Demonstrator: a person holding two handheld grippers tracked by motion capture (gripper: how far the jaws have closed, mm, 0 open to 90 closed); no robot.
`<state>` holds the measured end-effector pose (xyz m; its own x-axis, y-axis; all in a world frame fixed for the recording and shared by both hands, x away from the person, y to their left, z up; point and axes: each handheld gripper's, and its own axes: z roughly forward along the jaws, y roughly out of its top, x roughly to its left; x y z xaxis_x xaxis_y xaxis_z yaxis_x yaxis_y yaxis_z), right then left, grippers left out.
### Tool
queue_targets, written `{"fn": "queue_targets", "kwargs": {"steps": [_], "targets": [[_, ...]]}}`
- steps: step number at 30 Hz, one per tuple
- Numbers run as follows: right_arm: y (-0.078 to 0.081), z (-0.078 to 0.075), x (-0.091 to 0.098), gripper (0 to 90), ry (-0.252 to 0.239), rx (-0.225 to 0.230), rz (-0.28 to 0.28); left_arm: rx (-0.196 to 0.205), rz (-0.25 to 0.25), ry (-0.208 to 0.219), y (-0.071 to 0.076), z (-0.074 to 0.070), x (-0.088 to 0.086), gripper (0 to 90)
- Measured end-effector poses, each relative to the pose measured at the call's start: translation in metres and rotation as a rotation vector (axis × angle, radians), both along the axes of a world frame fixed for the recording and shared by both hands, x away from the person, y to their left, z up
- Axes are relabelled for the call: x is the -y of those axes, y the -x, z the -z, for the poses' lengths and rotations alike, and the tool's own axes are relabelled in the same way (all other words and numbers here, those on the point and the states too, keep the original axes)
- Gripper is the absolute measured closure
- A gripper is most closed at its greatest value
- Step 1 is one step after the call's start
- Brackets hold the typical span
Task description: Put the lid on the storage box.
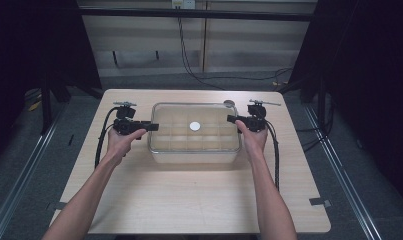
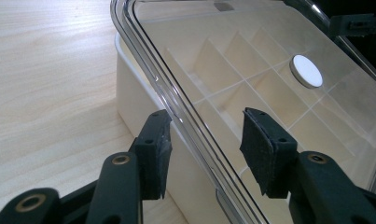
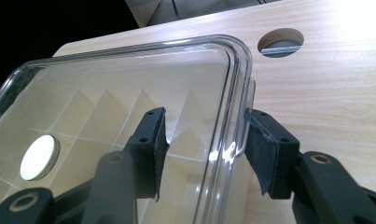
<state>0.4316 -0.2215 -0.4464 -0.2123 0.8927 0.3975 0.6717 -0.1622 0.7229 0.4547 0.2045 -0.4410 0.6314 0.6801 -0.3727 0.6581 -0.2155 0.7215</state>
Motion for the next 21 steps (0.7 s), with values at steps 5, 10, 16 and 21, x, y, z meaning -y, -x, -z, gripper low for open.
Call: {"fn": "queue_targets", "kwargs": {"steps": [5,10,16,21], "targets": [[-0.0001,0.0009,-0.0008,49.8,0.006,0.001,0.001,-0.008,0.001,-0.005,0.0002,0.0011,0.0005,51.8],[-0.0006,0.0029,-0.0015,49.3,0.014,-0.003,0.004,-0.016,0.000,0.004,0.0009,0.0048,0.0008,50.2],[0.0008,0.0061,-0.0016,48.6,0.028,0.000,0.011,-0.026,0.003,0.001,0.0009,0.0081,0.0035,46.5],[0.0013,0.0065,-0.0011,48.7,0.024,0.003,0.008,-0.005,-0.001,-0.015,0.0025,0.0071,0.0029,45.5]]}}
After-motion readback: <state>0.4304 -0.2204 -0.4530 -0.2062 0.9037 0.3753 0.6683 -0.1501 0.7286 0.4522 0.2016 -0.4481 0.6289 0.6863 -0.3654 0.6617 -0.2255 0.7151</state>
